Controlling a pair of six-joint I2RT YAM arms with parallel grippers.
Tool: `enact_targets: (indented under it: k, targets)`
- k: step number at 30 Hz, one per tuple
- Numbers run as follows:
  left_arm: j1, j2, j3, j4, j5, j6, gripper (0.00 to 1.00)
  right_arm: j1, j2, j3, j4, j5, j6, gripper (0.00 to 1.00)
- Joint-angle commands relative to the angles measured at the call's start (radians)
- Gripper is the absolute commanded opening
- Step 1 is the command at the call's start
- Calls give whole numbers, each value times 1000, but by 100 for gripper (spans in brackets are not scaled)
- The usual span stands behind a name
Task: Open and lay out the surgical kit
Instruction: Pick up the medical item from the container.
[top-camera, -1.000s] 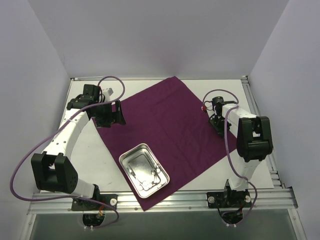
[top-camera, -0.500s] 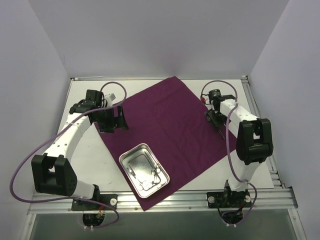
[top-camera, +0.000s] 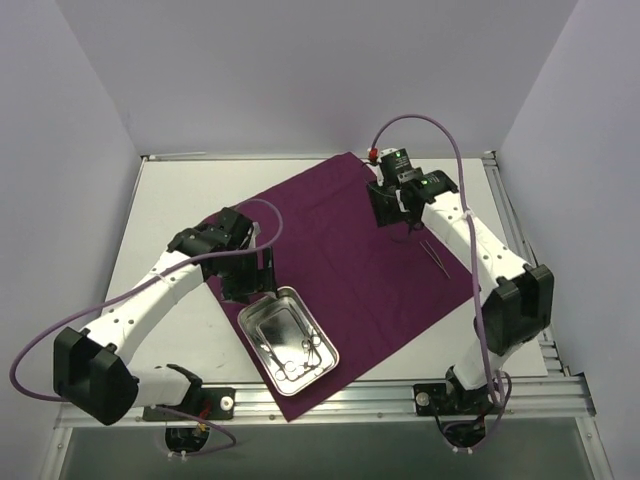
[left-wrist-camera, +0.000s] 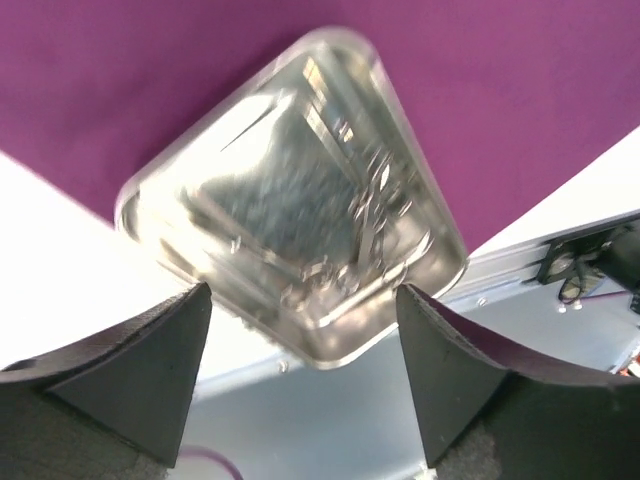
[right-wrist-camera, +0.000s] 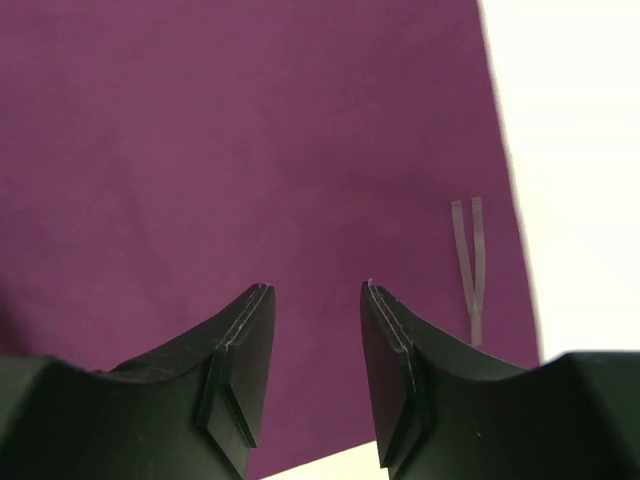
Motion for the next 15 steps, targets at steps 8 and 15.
enact_targets:
  k: [8, 15]
  targets:
    - [-112, 23, 41, -286, -138, -443, 77, 113, -265, -161, 31, -114, 252, 36]
    - [-297, 116, 16, -180, -188, -729, 78, 116, -351, -152, -49, -126, 277, 35]
